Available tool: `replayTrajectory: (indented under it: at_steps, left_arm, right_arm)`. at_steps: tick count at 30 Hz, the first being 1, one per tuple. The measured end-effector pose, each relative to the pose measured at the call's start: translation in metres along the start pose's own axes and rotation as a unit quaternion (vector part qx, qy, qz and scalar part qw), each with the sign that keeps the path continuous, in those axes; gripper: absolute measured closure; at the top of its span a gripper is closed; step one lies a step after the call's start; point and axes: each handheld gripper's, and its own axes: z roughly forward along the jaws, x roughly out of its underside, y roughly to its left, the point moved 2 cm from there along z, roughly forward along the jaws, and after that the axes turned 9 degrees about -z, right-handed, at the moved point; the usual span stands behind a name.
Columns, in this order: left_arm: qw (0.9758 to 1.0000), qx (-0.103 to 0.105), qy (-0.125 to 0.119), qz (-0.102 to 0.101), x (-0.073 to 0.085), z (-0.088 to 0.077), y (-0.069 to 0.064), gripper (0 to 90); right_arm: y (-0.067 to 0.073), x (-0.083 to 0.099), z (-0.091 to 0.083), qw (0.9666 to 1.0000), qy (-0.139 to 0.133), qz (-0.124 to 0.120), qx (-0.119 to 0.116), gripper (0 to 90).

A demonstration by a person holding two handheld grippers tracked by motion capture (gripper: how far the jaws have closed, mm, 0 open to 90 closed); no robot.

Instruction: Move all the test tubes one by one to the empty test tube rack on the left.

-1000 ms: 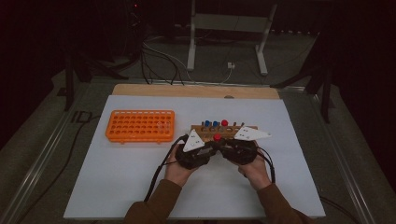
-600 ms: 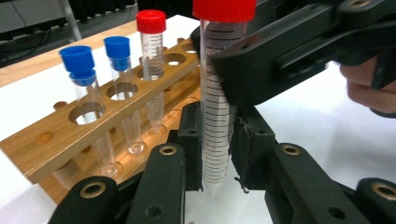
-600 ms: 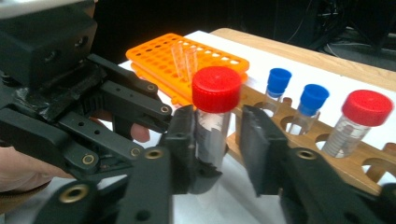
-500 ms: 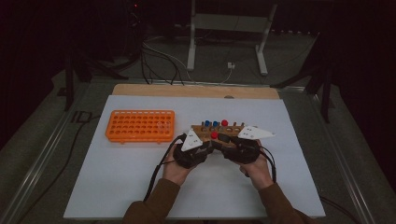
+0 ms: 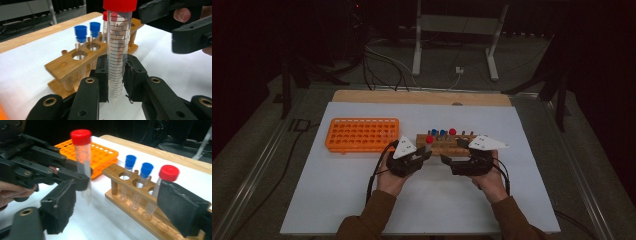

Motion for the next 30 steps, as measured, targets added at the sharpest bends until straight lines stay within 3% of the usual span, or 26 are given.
replayTrajectory:
  at_steps: [7,30]
  left_arm:
    - [0.9999,-0.013,-0.008,-0.009,-0.001,-0.01,0.009,75.6]
    - [0.9981,-0.047,-0.03,-0.028,-0.003,-0.038,0.034,75.4]
  right_arm:
    - [-0.008,0.004,-0.005,0.9996,0.009,0.007,0.026,3.3]
    - [-0.029,0.02,-0.025,0.9978,0.001,0.025,0.061,0.0]
